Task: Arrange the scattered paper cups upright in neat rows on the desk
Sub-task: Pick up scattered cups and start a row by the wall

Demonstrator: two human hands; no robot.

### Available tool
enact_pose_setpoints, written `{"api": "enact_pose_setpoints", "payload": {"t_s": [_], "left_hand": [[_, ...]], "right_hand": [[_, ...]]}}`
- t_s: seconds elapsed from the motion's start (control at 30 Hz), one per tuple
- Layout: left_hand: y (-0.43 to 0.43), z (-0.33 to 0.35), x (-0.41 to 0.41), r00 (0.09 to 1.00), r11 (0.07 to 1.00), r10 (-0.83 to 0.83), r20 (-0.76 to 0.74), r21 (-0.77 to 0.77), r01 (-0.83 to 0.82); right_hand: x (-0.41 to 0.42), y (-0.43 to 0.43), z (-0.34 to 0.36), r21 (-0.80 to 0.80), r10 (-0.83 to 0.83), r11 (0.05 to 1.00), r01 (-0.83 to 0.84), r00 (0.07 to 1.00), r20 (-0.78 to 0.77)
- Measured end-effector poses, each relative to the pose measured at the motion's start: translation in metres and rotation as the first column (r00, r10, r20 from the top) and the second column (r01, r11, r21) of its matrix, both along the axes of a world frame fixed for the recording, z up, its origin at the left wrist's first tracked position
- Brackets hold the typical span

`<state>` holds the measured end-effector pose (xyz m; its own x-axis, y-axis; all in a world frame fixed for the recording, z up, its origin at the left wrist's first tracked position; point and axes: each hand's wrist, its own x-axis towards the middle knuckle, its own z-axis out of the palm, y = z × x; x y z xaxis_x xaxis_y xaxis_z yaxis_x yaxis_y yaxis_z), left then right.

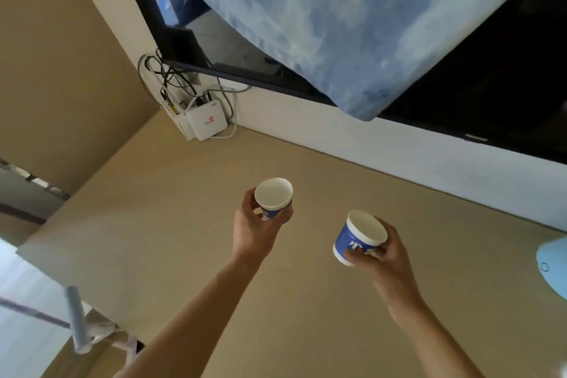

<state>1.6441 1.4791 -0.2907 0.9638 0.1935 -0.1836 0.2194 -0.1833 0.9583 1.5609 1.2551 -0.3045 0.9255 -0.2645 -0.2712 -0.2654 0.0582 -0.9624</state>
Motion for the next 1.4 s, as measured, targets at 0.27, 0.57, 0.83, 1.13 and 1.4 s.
{"api": "enact_pose_setpoints", "payload": {"t_s": [0.27, 0.57, 0.83, 1.13, 1.4], "left_hand": [[0.042, -0.076, 0.095, 0.998, 0.997, 0.01, 0.068, 0.077, -0.016], [0.045, -0.125, 0.2, 0.983, 0.99, -0.057, 0.175, 0.134, 0.034], [0.033, -0.153, 0.256, 0.969, 0.983, -0.098, 0.225, 0.176, 0.059], [0.037, -0.169, 0.279, 0.972, 0.979, -0.086, 0.22, 0.199, 0.041], [0.027, -0.158, 0.293, 0.966, 0.966, -0.148, 0.21, 0.241, 0.095]], "right_hand": [[0.072, 0.046, -0.056, -0.023, -0.078, 0.997, 0.079, 0.996, 0.044], [0.149, 0.065, -0.099, -0.089, -0.074, 0.992, 0.089, 0.985, 0.154], [0.223, 0.084, -0.122, -0.151, -0.053, 0.984, 0.091, 0.969, 0.242], [0.243, 0.092, -0.149, -0.209, -0.077, 0.968, 0.142, 0.954, 0.29], [0.25, 0.092, -0.145, -0.199, -0.066, 0.971, 0.135, 0.945, 0.32]]}}
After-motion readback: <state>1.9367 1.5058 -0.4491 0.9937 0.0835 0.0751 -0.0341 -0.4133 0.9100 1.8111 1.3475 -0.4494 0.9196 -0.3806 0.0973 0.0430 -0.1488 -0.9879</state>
